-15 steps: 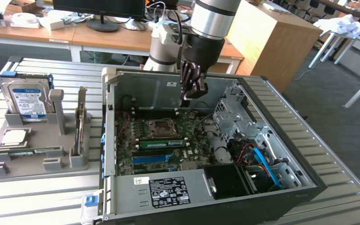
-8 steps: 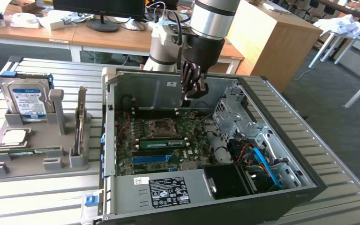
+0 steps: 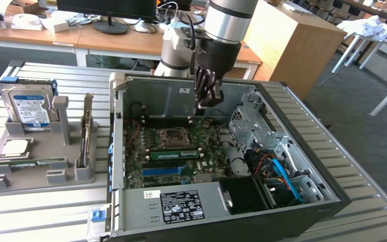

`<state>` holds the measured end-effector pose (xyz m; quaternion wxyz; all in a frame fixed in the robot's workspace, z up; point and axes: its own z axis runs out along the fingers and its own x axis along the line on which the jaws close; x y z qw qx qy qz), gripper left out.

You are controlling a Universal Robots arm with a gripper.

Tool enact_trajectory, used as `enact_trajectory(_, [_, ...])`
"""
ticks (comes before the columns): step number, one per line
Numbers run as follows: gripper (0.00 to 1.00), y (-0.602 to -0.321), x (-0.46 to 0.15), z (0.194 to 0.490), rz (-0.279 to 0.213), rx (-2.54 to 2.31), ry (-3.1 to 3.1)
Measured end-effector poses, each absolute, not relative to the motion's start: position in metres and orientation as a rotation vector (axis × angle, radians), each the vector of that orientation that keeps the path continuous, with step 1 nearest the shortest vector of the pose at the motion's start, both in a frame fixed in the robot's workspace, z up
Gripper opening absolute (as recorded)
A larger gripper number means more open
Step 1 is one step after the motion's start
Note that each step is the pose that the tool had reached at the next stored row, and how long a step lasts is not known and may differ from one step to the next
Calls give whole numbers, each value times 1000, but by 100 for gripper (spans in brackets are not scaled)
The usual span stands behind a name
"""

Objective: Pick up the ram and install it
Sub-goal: 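Press down the ram until it locks into place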

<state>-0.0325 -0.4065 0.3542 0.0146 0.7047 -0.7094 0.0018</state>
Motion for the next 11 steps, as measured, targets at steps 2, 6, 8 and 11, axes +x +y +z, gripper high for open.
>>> enact_trajectory(2, [10,-407,-33,352,7,2194,-2209])
enact_trajectory(6, [10,-407,-33,347,9,2195,-2210])
enact_trajectory(8, [10,-407,-33,344,10,2196,-2210])
enact_trajectory(11, [10,-407,-33,340,10,2196,-2210])
